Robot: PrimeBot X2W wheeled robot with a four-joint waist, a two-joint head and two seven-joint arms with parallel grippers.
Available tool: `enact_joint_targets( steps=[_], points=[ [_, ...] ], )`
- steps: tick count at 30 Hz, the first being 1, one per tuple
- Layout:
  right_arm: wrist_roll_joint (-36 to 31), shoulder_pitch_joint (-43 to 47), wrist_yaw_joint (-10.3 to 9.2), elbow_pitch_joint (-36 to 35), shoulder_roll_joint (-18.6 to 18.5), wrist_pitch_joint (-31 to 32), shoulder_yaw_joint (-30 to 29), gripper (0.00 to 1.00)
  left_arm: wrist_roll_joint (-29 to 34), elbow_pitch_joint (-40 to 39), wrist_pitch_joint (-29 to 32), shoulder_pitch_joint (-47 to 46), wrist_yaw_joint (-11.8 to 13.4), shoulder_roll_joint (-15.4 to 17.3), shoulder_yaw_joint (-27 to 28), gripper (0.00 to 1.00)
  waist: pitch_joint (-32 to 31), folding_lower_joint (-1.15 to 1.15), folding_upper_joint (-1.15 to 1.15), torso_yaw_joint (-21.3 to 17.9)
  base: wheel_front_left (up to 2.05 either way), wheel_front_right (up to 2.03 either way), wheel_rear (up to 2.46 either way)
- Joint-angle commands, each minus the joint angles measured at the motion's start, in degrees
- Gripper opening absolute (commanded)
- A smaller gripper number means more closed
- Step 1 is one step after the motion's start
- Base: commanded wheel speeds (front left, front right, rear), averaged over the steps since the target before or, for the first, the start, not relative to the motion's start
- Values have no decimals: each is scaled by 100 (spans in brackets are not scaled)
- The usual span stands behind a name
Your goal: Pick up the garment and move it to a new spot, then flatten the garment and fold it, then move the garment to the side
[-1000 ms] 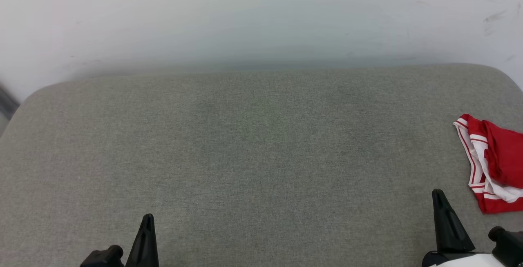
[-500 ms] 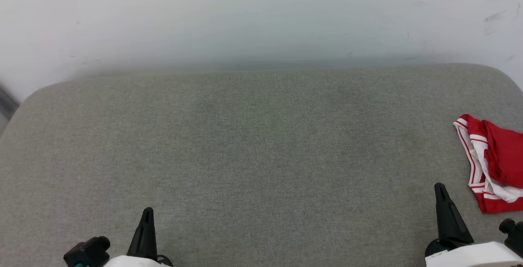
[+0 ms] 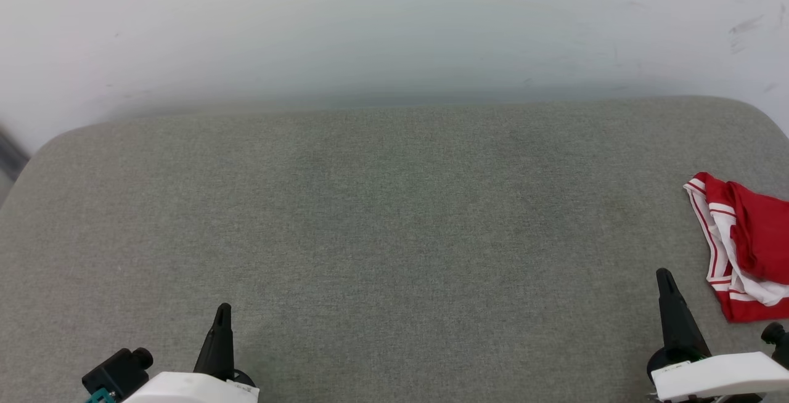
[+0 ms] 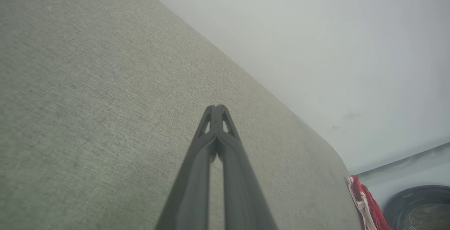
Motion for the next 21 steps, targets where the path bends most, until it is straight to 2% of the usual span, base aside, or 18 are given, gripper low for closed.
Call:
enact_joint_targets(
  steps=[1, 21],
  points=[
    [191, -163, 0, -32, -54, 30, -19, 0, -196, -31, 37, -138, -33, 39, 33, 0, 0, 0, 0, 1, 0, 0, 0],
    [1607, -406, 0, 199, -47, 368, -84, 0, -1666, 183, 365, -427, -206, 59, 151, 0, -3, 0, 0, 6, 0, 0, 0]
  ],
)
